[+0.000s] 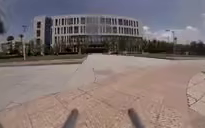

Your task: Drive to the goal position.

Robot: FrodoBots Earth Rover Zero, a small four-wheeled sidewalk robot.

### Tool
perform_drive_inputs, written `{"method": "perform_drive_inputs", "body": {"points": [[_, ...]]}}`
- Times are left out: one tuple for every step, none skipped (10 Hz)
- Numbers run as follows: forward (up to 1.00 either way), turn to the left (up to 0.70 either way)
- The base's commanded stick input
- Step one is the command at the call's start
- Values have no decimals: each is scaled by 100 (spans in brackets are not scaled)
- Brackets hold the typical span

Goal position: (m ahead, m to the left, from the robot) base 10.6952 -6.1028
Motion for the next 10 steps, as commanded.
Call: {"method": "perform_drive_inputs", "body": {"points": [[70,0],[70,0],[70,0],[70,0],[70,0],[70,0],[70,0],[70,0],[70,0],[70,0]]}}
